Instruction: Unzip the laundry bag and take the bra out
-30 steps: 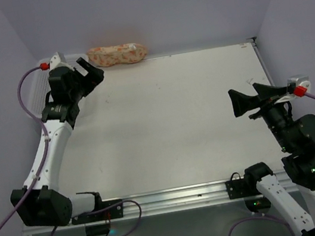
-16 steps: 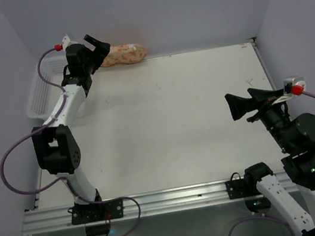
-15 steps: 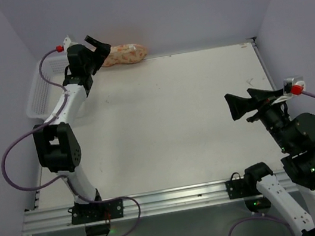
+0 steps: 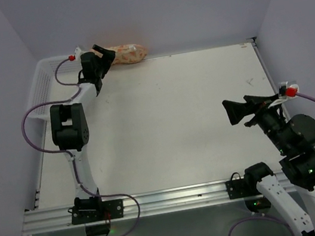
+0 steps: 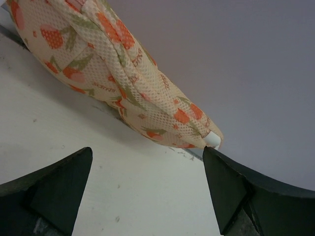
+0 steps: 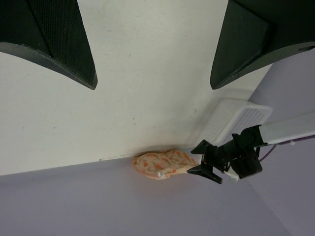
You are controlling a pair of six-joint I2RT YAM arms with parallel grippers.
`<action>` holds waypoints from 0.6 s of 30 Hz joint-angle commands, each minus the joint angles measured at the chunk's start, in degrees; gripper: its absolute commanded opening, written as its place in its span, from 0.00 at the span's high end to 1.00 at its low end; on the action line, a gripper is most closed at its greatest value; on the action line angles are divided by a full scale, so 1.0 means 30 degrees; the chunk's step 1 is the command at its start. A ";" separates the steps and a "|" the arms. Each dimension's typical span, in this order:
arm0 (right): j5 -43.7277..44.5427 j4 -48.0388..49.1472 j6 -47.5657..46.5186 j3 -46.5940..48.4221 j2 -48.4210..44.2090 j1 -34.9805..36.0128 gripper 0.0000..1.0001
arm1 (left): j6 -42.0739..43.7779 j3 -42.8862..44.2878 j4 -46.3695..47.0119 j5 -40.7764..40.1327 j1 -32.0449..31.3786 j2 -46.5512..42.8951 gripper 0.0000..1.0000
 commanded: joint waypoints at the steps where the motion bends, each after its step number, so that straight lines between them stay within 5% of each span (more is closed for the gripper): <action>1: -0.0808 -0.0387 0.0427 -0.0409 -0.0265 0.0050 0.01 | -0.0505 0.1466 0.2654 -0.0701 0.0197 0.0734 0.03; 18: -0.2741 -0.0214 0.1160 -0.2195 -0.0733 0.0050 0.01 | -0.2526 0.3077 0.5495 -0.1374 0.0255 0.4073 0.13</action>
